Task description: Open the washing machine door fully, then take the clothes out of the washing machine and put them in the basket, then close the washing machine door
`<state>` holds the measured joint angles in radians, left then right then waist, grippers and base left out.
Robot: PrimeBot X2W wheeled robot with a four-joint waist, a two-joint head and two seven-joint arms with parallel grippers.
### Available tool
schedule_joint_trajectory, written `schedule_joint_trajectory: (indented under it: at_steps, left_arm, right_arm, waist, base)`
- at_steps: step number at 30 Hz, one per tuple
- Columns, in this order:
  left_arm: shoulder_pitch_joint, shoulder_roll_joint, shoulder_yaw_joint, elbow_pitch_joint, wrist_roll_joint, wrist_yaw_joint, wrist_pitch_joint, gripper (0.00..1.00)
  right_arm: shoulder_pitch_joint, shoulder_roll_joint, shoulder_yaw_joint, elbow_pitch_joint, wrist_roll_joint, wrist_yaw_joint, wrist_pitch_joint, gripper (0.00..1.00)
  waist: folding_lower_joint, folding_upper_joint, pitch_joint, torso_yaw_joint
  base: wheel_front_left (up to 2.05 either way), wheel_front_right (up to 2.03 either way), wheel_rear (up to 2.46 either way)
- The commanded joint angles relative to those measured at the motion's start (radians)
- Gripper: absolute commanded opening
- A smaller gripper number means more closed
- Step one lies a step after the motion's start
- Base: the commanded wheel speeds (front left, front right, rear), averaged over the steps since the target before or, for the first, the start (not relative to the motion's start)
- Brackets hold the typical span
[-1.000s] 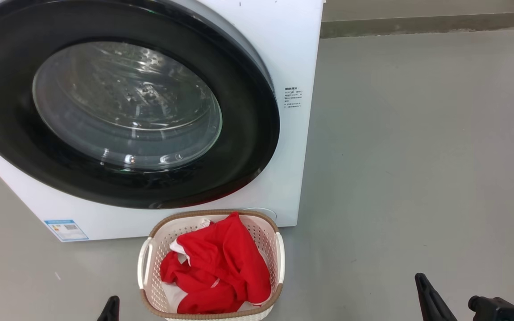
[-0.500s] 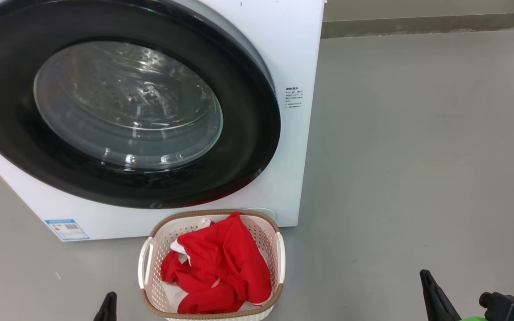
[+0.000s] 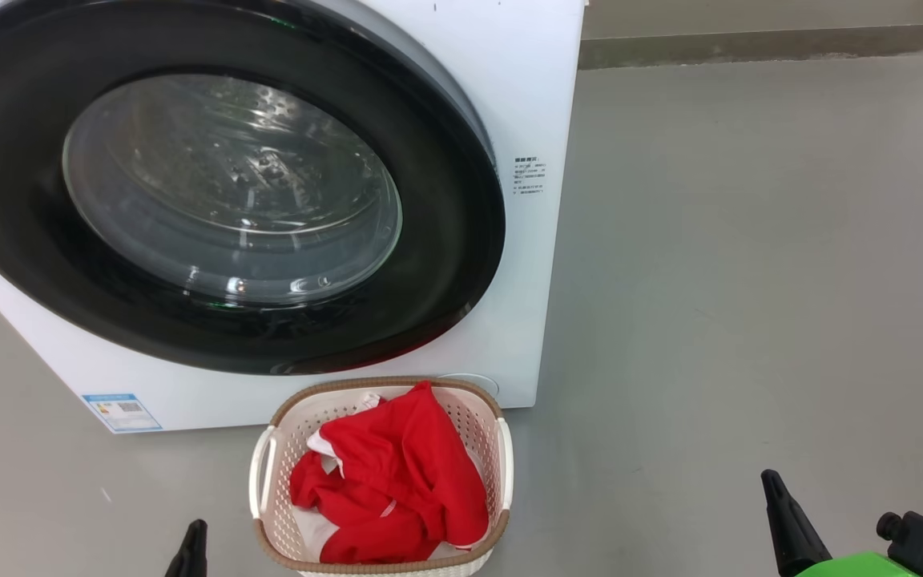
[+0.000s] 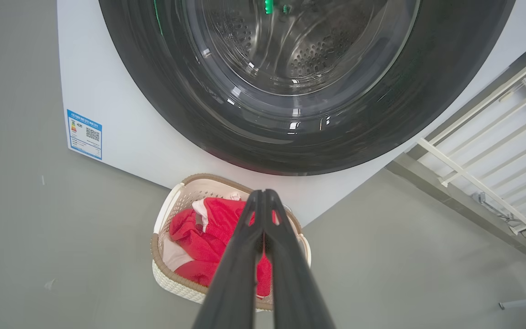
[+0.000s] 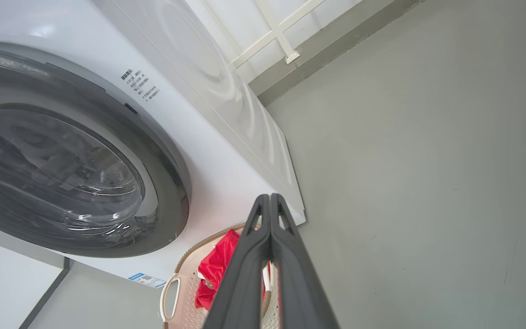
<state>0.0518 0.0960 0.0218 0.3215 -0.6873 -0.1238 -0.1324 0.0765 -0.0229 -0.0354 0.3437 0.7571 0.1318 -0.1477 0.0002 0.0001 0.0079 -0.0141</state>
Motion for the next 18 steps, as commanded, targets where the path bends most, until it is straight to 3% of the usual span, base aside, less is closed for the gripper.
schedule_joint_trajectory:
  at_steps: [1, 18]
  left_arm:
    - [-0.046, 0.009, 0.022, -0.031, -0.030, -0.002, 0.007, 0.00]
    - [-0.069, -0.003, 0.037, -0.040, -0.212, -0.003, 0.056, 0.00]
  right_arm:
    - [-0.042, -0.017, -0.001, -0.028, 0.033, 0.000, 0.007, 0.00]
    - [-0.071, -0.022, -0.012, -0.043, 0.205, -0.001, 0.055, 0.00]
  waist:
    - [-0.0001, -0.0001, 0.000, 0.000]
    - [-0.0001, -0.0001, -0.001, 0.003]
  base:
    - [0.00, 0.00, 0.00]
    - [0.00, 0.00, 0.00]
